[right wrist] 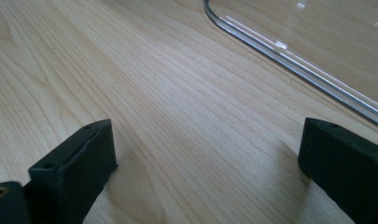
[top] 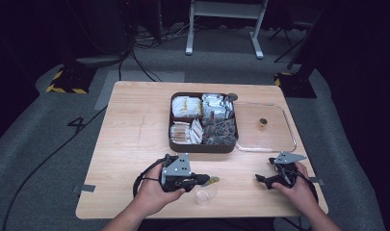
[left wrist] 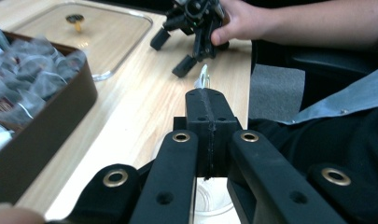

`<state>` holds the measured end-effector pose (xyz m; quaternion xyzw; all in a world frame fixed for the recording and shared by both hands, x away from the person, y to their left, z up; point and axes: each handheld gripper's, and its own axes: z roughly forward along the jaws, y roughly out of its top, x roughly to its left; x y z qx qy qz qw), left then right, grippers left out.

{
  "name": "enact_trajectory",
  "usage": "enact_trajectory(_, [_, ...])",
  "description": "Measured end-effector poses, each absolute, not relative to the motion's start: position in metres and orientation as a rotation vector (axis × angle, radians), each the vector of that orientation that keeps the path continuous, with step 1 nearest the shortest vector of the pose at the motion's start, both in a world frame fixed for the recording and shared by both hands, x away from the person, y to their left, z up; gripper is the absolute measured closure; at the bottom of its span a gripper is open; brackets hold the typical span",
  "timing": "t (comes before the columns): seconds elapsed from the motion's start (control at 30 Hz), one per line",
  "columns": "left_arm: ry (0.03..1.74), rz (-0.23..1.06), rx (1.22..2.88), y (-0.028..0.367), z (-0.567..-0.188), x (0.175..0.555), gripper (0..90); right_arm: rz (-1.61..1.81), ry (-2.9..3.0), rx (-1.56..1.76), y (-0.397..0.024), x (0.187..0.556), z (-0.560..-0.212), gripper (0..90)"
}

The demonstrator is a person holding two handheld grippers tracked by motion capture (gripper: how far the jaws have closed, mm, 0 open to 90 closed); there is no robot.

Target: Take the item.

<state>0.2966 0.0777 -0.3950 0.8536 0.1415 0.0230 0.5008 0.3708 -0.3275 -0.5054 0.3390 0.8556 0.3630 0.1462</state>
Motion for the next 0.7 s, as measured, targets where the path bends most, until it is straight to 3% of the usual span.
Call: enact_trajectory(0.7, [0.344, 0.015, 2.091, 0.071, -0.414, 0.297, 90.0, 1.045, 2.463, 0.976, -0.328, 0.371, -0.505, 4.1])
